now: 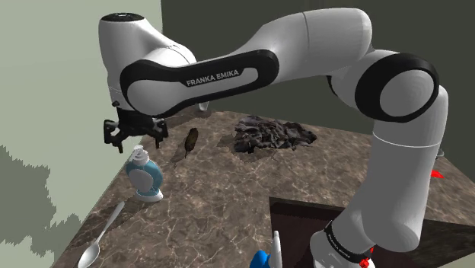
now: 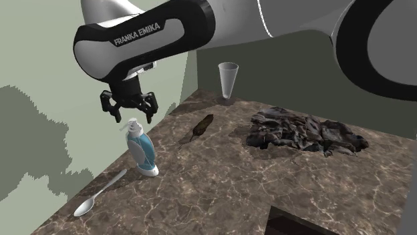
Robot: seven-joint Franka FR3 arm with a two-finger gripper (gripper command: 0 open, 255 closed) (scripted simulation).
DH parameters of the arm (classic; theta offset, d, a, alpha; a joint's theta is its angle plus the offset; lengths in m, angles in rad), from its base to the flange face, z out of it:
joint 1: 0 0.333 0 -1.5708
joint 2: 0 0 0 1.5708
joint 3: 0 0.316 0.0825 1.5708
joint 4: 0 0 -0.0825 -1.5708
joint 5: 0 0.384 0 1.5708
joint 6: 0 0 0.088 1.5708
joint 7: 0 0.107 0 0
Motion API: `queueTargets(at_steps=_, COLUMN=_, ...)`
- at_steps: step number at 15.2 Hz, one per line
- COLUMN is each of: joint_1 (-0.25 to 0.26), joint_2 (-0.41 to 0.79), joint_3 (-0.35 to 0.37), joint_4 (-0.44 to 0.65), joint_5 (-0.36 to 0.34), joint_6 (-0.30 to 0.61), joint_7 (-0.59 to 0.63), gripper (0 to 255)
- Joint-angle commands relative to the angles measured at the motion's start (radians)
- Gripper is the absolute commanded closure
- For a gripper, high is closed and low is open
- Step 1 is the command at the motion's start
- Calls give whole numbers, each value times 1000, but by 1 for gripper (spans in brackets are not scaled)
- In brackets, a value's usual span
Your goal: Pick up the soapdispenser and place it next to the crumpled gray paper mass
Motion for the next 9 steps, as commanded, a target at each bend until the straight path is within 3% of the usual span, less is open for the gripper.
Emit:
queueTargets(at_steps=1, joint_1=2, joint_2=11, joint_3=-3, joint_4=-10, joint_5=-6, joint_6=20, joint_7=4, gripper=0)
queueTargets(at_steps=9, joint_1=3, joint_2=24, joint_3=-7, joint_4=-26, joint_5=-14, joint_6=48, joint_7=9, gripper=0)
